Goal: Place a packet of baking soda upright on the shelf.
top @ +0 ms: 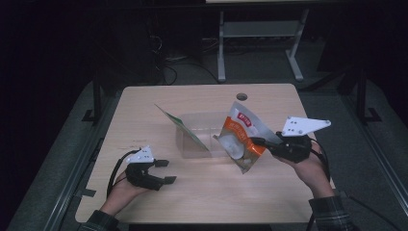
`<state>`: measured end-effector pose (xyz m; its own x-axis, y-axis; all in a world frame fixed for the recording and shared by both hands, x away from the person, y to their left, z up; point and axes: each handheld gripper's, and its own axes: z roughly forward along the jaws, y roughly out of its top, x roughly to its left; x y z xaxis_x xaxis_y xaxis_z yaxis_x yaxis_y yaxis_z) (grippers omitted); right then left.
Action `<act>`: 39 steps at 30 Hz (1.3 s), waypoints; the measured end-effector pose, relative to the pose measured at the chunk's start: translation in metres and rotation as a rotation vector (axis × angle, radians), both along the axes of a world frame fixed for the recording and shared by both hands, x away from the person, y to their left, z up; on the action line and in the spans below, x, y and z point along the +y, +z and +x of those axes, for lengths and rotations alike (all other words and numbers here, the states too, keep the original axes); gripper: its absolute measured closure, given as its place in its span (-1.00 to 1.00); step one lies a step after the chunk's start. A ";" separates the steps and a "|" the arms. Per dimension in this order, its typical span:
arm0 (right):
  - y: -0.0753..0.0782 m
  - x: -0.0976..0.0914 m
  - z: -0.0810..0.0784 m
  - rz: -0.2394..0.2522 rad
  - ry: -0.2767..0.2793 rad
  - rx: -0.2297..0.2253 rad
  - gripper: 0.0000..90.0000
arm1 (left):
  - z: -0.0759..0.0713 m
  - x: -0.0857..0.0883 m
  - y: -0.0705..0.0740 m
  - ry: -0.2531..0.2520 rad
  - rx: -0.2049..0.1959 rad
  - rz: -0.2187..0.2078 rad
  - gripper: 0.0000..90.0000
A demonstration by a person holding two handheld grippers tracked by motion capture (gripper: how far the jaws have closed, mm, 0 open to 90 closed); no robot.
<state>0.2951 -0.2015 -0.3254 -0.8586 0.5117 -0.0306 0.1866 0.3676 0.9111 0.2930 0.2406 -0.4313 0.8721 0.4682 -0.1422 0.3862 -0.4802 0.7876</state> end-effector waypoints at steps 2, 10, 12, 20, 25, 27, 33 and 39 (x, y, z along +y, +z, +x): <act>0.001 0.001 0.004 0.000 -0.012 -0.002 1.00 | 0.000 0.000 0.000 -0.002 0.000 -0.002 -0.37; 0.006 0.015 0.028 -0.001 -0.065 -0.004 1.00 | -0.001 -0.002 -0.002 -0.005 0.011 0.002 -0.39; 0.007 0.021 0.033 -0.011 -0.078 -0.005 1.00 | 0.000 -0.001 -0.001 -0.010 0.009 0.006 -0.39; 0.005 0.039 0.054 -0.032 -0.118 0.010 1.00 | 0.000 0.000 0.000 -0.014 0.007 0.014 -0.39; 0.001 0.045 0.062 -0.047 -0.146 0.015 1.00 | 0.000 0.000 -0.001 -0.012 0.006 0.016 -0.39; 0.000 0.045 0.065 -0.050 -0.161 0.014 1.00 | 0.000 0.000 -0.001 -0.012 0.006 0.016 -0.39; -0.004 0.047 0.070 -0.065 -0.191 0.026 1.00 | 0.000 -0.001 -0.001 -0.016 0.006 0.022 -0.39; -0.011 0.049 0.073 -0.072 -0.195 0.046 1.00 | -0.001 -0.001 -0.002 -0.016 0.014 0.025 -0.39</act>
<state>0.3683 -0.1526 -0.3363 -0.7449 0.6662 -0.0359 0.3013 0.3840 0.8728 0.2921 0.2391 -0.4331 0.8776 0.4575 -0.1430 0.3892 -0.5060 0.7697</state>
